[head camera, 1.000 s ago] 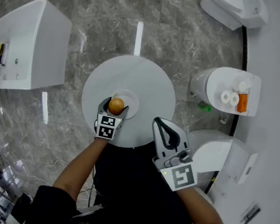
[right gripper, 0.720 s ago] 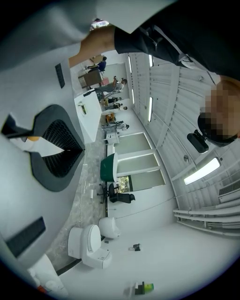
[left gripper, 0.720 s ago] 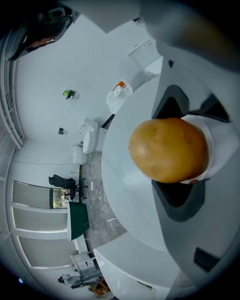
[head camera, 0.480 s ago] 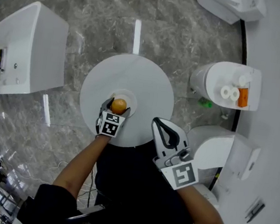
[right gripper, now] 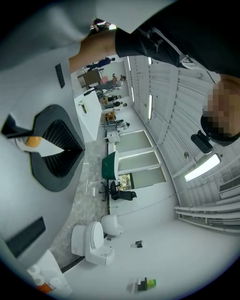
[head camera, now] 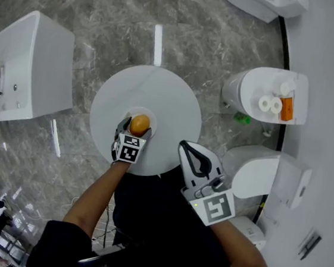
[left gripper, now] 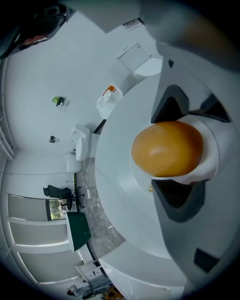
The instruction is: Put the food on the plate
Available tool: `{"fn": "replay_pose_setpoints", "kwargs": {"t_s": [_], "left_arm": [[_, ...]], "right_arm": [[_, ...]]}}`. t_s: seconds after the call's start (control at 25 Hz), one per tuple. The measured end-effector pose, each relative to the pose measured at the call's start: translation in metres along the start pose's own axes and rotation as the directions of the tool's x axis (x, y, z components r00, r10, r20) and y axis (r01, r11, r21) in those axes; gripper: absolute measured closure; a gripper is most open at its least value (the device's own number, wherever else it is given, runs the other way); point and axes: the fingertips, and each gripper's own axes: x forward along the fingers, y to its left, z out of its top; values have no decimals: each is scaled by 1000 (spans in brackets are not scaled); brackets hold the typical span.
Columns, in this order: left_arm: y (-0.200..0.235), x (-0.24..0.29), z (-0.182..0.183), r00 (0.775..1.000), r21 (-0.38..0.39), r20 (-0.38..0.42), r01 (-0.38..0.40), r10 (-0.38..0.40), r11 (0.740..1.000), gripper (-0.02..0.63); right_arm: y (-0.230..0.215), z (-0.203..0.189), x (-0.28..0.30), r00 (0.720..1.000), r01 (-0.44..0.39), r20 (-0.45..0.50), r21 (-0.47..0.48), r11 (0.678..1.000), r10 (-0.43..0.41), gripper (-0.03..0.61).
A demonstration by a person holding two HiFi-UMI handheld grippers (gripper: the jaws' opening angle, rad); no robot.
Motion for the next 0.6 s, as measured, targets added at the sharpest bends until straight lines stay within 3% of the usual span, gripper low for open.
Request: {"fn": "replay_pose_setpoints", "kwargs": {"t_s": [0.6], "left_arm": [[-7,-19,9,998,3,55,-13,13,1000,255]], "right_arm": [[11,-2,-10,1000,-20,16,-21,1000,21,571]]}}
